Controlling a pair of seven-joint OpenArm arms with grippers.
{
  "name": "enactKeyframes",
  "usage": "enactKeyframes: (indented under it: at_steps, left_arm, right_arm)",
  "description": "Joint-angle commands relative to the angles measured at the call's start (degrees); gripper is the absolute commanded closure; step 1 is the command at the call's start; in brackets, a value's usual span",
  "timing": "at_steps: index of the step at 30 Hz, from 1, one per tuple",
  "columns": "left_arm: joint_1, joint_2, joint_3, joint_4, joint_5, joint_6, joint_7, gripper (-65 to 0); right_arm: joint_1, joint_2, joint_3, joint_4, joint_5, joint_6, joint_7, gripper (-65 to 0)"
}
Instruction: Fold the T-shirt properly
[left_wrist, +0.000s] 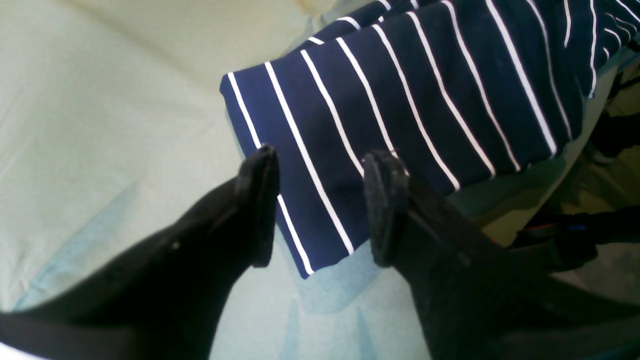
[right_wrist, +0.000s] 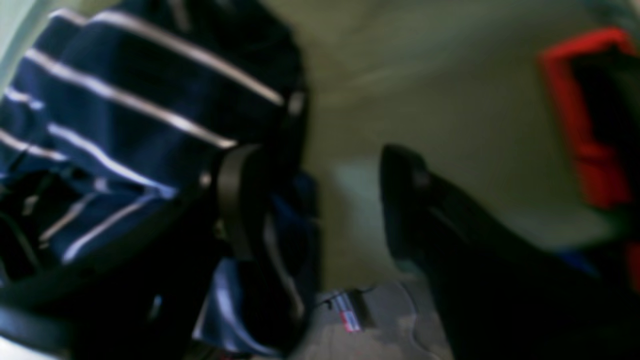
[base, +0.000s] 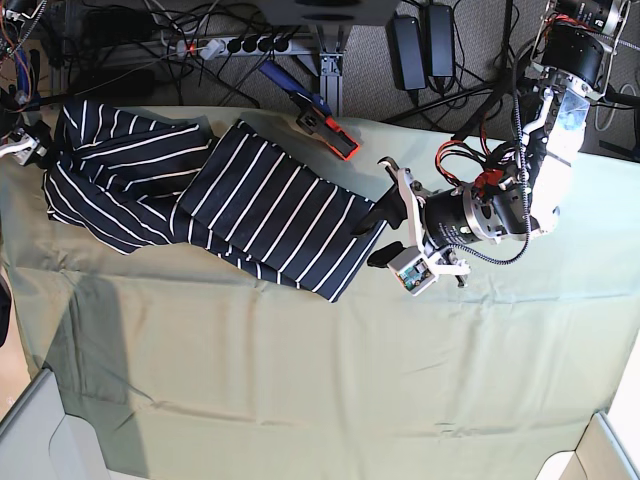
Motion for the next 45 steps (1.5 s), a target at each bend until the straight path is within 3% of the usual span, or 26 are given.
enactKeyframes:
  at_steps: [1,13,23,34,40,45]
  left_arm:
    - [-0.6,-0.3,-0.4,0.8,-0.8,-1.0,-1.4,-30.9]
    - [0.2,-0.3,-0.4,0.8,-0.8,-1.0,-1.4,-30.9]
    - [0.4,-0.3,-0.4,0.8,-0.3,-1.0,-1.4,-30.9]
    - [0.6,-0.3,-0.4,0.8,-0.2,-1.0,-1.4,-30.9]
    - [0.6,-0.3,-0.4,0.8,-0.4,-1.0,-1.4,-30.9]
    - [0.7,-0.3,-0.4,0.8,-0.6,-1.0,-1.4,-30.9]
  right_arm:
    - [0.1,1.4,-0.2,0.8,1.4,5.0,0.6,-35.6]
    - [2.0,1.3,-2.1,0.8,2.9,5.9,-1.2,-35.6]
    - [-1.2,1.4,-2.0,3.1,5.1,6.4,-7.1,-35.6]
    - [-4.8,1.6,1.7,13.3,5.1,6.4,-6.8,-35.6]
    - [-4.6,1.6,1.7,11.8,2.1,6.4,-3.0,-35.6]
    - [-1.4,1.5,1.7,6.5,3.1,6.4,-2.9,-35.6]
